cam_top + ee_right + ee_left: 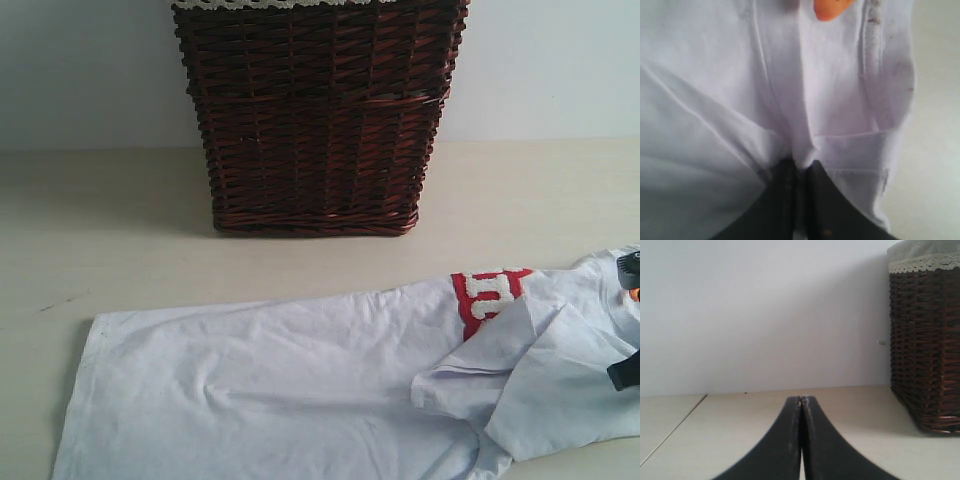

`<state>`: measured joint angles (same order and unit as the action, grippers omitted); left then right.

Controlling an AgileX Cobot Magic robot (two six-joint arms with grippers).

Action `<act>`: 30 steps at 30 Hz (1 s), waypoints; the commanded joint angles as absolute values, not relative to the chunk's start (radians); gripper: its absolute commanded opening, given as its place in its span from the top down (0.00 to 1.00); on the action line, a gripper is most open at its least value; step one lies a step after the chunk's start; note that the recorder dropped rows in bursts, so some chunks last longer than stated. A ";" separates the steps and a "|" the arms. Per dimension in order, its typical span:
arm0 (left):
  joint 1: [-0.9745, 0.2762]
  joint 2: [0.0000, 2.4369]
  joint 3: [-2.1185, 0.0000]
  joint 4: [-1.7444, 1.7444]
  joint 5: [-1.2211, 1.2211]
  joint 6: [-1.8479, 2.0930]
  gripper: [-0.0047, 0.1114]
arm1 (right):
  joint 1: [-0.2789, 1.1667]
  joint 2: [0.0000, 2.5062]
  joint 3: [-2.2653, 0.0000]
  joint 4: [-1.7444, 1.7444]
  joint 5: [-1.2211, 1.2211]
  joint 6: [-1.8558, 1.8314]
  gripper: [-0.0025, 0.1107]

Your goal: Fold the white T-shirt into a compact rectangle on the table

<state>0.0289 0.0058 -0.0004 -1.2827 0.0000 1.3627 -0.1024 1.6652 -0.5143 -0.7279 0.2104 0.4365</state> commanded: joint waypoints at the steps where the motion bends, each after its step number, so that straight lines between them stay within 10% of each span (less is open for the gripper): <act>1: 0.031 0.000 0.000 -1.290 0.000 1.357 0.96 | -0.106 1.660 -0.496 -0.732 0.207 0.428 0.98; 23: 0.031 0.000 0.000 -1.290 0.000 1.357 0.96 | -0.106 1.513 -0.496 -0.736 0.098 0.361 0.97; 30: 0.031 0.000 0.000 -1.290 0.000 1.357 0.96 | -0.106 1.513 -0.496 -0.692 0.132 0.379 0.67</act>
<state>0.0289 0.0058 -0.0004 -1.2827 0.0000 1.3627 -0.1024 1.5119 -0.4984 -0.7140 0.1300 0.3741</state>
